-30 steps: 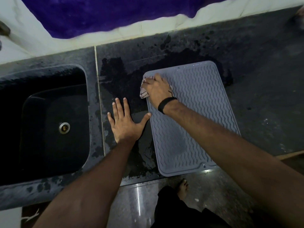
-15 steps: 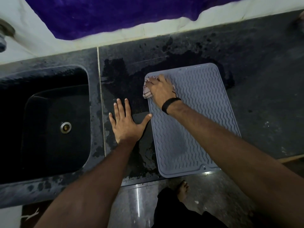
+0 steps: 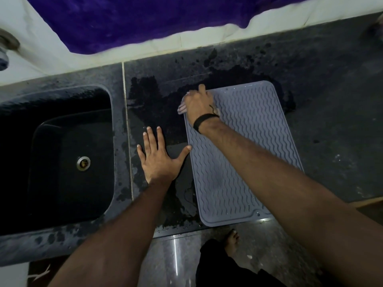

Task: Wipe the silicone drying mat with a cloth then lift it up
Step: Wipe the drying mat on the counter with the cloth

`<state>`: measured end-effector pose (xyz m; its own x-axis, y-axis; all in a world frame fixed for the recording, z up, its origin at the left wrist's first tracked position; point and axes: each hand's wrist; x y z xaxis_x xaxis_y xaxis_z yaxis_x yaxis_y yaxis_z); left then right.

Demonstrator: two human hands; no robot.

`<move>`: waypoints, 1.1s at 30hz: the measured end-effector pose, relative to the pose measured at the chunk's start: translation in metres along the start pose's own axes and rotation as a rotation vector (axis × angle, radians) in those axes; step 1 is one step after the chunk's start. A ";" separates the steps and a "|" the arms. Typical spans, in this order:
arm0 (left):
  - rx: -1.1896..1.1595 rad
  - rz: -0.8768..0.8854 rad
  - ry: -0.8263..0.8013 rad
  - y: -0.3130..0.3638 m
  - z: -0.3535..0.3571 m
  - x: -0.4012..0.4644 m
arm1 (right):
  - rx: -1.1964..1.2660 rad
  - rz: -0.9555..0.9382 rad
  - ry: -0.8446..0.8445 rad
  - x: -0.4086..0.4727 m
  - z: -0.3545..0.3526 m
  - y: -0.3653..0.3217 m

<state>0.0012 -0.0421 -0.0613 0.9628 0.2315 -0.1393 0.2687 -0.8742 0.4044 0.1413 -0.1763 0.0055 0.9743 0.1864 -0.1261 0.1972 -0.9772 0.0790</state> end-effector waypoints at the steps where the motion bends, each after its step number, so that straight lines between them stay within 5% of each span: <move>1: 0.003 -0.003 -0.003 0.000 0.000 0.000 | 0.013 -0.036 0.030 -0.004 0.000 -0.007; 7: -0.018 0.007 0.002 0.001 -0.003 -0.001 | 0.000 -0.096 -0.035 -0.001 -0.003 0.016; 14: -0.010 0.007 -0.010 0.001 -0.004 -0.001 | -0.197 0.098 -0.093 -0.002 -0.009 0.055; 22: 0.000 0.000 -0.006 0.001 -0.001 0.000 | -0.147 -0.090 -0.054 0.001 -0.010 -0.014; 27: -0.002 0.000 -0.001 0.000 0.000 0.001 | -0.094 -0.205 -0.087 -0.002 -0.008 0.006; 33: -0.014 0.006 0.002 0.000 0.000 -0.001 | -0.165 0.048 -0.059 -0.007 -0.006 0.055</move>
<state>0.0004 -0.0424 -0.0607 0.9644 0.2272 -0.1350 0.2633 -0.8696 0.4176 0.1458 -0.2304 0.0163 0.9759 0.1288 -0.1761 0.1705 -0.9538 0.2474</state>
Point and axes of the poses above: each hand's wrist, its own x-axis towards the middle knuckle, its own z-axis out of the palm, y = z × x, and after that the axes turned 12 degrees about -x, right-handed
